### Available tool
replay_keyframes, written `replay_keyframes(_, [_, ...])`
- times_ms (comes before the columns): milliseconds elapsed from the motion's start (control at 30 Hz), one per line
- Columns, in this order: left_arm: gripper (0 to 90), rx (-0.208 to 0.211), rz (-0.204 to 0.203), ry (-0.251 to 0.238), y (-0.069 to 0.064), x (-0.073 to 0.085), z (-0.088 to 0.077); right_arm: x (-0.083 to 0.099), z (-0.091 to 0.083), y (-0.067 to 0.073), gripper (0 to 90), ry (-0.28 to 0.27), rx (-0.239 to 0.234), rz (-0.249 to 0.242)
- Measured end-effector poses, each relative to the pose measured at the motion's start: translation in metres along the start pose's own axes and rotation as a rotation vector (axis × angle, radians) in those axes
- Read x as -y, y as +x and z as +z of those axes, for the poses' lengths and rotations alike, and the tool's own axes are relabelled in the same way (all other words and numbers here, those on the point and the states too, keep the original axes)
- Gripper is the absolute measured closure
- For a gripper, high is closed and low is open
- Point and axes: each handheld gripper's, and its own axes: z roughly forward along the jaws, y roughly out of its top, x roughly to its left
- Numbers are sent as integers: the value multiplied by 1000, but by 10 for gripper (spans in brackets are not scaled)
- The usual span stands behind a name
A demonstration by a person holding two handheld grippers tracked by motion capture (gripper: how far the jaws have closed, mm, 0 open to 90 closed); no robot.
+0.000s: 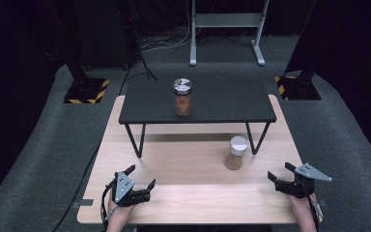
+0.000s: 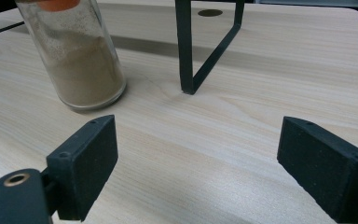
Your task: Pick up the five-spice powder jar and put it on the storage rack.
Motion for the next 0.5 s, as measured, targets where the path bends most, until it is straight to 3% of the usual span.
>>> replay_keyframes(500, [89,-7,-10,29,2,1,3,-1,1,0,108,7,0,0])
